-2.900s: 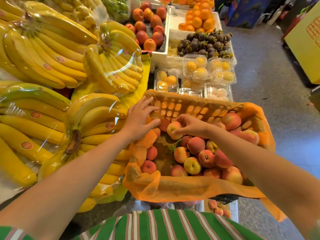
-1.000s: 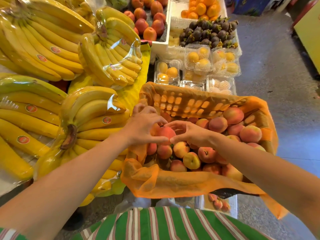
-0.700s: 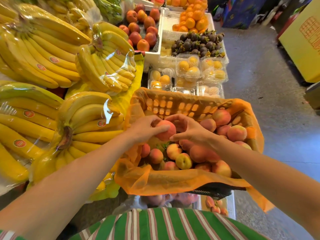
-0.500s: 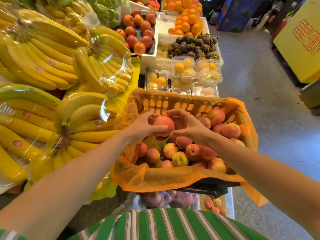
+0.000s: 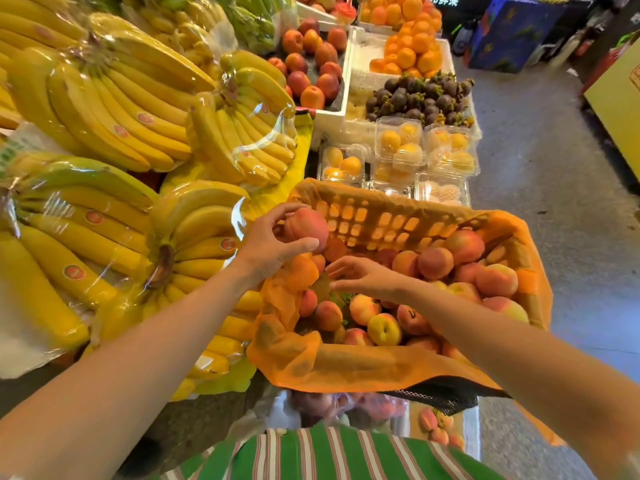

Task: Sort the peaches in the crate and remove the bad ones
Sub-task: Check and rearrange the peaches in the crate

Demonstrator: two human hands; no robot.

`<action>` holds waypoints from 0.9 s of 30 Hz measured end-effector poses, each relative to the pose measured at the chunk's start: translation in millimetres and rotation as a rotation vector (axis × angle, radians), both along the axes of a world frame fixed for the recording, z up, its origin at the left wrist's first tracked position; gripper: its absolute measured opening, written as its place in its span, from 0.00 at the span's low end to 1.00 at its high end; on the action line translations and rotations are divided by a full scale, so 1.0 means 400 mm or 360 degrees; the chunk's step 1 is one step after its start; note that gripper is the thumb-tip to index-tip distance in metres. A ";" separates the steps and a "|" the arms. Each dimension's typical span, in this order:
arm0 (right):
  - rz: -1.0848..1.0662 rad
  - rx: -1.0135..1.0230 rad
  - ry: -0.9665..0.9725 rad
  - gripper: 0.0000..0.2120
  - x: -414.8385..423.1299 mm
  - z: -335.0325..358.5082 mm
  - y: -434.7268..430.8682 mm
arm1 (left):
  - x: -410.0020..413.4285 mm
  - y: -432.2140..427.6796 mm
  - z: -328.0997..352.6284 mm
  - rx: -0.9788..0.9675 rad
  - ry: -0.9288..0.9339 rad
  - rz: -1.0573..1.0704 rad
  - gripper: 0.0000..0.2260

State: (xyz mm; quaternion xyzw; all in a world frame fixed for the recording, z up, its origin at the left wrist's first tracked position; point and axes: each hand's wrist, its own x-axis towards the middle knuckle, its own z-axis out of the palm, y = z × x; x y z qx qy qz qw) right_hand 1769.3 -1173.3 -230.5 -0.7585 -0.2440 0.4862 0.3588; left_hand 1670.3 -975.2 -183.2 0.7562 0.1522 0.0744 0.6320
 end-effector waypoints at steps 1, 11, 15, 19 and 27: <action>0.0050 -0.0067 -0.0085 0.22 -0.011 -0.032 0.016 | -0.003 0.008 -0.009 0.0008 -0.0020 0.0034 0.32; 0.0252 -0.0357 -0.0388 0.28 -0.053 -0.216 0.132 | 0.016 0.046 -0.032 -0.0113 -0.0008 0.0005 0.30; 0.0199 -0.0370 -0.0428 0.28 -0.052 -0.241 0.119 | 0.017 0.051 -0.036 -0.0143 0.0011 -0.0016 0.31; 0.0133 -0.0307 -0.0363 0.30 -0.062 -0.240 0.124 | 0.016 0.047 -0.034 -0.0131 0.0005 -0.0021 0.31; 0.0207 -0.0261 -0.0310 0.31 -0.057 -0.219 0.106 | 0.010 0.039 -0.028 -0.0065 0.0011 -0.0020 0.31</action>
